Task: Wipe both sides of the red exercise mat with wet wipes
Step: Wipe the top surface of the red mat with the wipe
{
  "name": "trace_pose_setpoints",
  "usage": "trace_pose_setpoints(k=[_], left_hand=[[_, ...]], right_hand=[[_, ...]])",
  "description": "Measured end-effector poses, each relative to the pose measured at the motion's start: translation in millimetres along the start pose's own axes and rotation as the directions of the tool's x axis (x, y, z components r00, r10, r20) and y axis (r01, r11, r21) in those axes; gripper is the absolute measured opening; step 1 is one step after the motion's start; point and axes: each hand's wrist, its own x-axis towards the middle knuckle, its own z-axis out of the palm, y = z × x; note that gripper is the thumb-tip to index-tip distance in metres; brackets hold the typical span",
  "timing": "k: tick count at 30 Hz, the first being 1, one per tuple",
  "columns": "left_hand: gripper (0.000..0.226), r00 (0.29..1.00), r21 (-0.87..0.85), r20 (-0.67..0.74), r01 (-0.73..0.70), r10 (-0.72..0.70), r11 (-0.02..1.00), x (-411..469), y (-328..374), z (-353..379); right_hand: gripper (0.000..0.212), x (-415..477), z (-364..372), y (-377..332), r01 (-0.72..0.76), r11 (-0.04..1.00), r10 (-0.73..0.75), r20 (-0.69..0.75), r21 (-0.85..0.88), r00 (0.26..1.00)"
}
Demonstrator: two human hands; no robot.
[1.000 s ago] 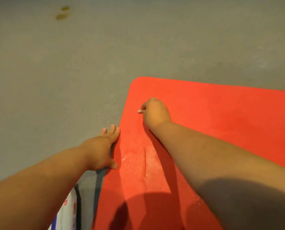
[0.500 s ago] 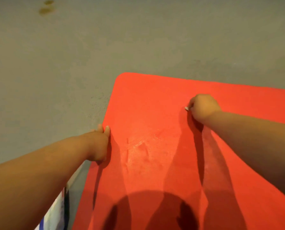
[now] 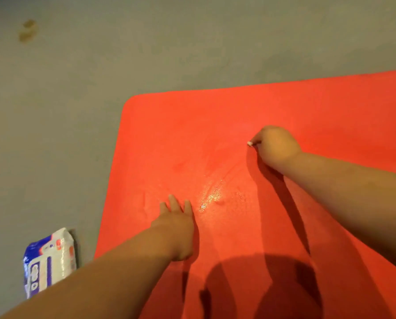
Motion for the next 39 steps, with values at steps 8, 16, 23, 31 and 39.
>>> trace_pose_setpoints(k=[8,16,23,31,39], left_hand=[[0.112,0.998,-0.189,-0.060,0.026,-0.037,0.982,-9.0,19.5,36.0],[0.099,0.995,-0.284,-0.093,0.012,-0.039,0.959,-36.5,52.5,63.2],[0.092,0.992,-0.304,-0.125,-0.019,-0.020,0.952,-53.8,74.0,82.5],[0.067,0.924,-0.225,-0.383,-0.081,-0.012,0.971,-39.7,81.2,57.0],[0.089,0.929,-0.052,-0.292,-0.251,0.226,0.967,-12.4,101.1,46.4]], right_hand=[[0.026,-156.3,28.7,-67.6,0.554,0.793,-0.608,0.264,0.254,0.749],[0.023,-97.2,3.1,54.8,0.119,0.992,-0.121,0.047,0.048,0.992],[0.057,-250.8,40.8,-46.6,0.461,0.798,-0.574,0.255,0.388,0.778],[0.017,-194.5,4.3,83.2,-0.163,0.974,0.160,0.031,0.156,0.987],[0.023,-253.1,33.4,-22.2,0.221,0.931,-0.311,0.315,0.291,0.897]])
